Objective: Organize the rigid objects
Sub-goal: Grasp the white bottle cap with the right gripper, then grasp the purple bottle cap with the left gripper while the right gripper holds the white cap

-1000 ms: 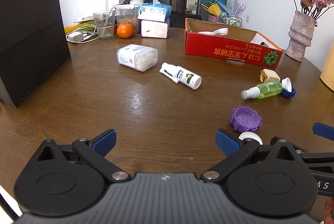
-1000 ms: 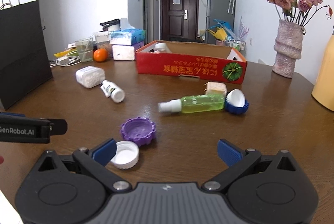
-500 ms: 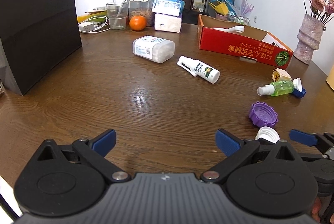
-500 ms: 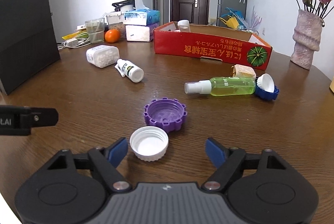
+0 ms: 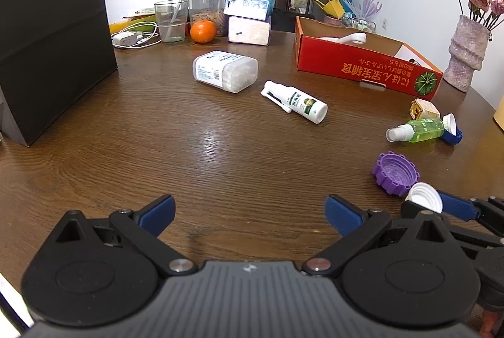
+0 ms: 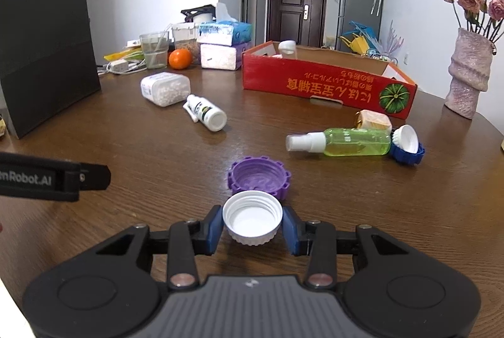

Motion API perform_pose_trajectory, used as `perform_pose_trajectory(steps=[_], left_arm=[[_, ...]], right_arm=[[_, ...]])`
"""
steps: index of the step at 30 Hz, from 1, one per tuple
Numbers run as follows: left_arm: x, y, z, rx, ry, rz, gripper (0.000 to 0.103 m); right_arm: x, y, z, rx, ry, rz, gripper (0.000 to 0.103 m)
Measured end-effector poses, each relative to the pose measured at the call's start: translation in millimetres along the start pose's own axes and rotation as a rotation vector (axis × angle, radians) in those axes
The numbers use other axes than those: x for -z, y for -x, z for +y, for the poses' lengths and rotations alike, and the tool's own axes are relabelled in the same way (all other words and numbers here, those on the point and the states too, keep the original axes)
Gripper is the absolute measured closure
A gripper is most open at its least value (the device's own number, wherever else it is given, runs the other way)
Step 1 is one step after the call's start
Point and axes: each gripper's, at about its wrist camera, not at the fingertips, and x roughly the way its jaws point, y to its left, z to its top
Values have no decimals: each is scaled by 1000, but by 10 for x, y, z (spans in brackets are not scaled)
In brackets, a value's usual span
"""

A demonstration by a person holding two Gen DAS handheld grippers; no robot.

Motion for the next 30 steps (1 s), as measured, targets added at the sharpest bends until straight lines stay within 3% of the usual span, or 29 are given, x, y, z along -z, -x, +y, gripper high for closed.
perform_pose_trajectory(steps=[30], left_arm=[[-116, -371, -1100, 76, -107, 42, 0]], right_arm=[[-50, 100, -1075, 87, -122, -90, 64]])
